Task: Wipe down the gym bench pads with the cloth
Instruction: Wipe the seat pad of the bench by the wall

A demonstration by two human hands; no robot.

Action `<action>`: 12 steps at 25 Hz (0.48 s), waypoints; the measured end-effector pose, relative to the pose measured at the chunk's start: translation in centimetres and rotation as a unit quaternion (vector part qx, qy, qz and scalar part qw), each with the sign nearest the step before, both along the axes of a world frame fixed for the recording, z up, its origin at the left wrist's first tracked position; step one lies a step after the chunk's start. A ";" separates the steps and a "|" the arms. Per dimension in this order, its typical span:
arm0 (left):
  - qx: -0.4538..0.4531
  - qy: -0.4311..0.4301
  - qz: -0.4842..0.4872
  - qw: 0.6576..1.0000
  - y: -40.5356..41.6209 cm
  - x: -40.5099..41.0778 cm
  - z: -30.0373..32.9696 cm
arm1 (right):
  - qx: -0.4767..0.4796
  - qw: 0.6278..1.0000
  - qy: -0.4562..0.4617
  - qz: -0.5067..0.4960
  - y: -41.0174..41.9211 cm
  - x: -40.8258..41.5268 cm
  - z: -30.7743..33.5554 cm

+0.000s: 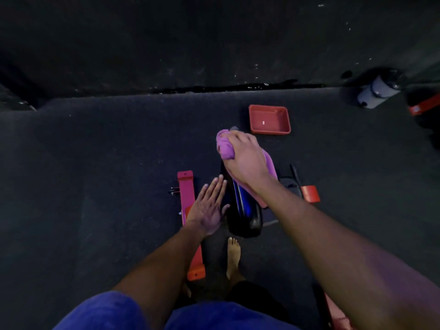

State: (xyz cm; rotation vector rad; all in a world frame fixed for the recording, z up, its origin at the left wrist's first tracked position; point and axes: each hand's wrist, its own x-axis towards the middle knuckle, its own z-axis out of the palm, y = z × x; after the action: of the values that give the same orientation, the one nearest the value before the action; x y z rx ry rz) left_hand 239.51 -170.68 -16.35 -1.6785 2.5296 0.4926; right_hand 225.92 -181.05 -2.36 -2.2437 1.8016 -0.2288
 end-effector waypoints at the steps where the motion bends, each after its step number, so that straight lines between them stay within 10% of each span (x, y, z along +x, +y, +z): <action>1: 0.001 -0.004 -0.005 1.000 0.0 0.0 0.1 | -0.016 1.000 -0.012 -0.001 2.2 -0.8 -0.2; 7: 0.043 0.000 -0.019 0.999 -0.6 0.3 -0.4 | 0.005 0.998 -0.040 0.041 18.4 -4.9 -1.6; 12: 0.028 -0.042 -0.052 0.997 -0.3 0.1 0.3 | -0.018 0.999 -0.016 0.034 7.4 -2.2 -0.4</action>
State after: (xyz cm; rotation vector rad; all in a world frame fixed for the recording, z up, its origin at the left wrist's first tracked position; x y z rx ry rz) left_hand 239.65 -170.96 -16.02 -1.5077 2.5030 0.4692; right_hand 223.74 -173.70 -2.78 -2.3076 1.7155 -0.2856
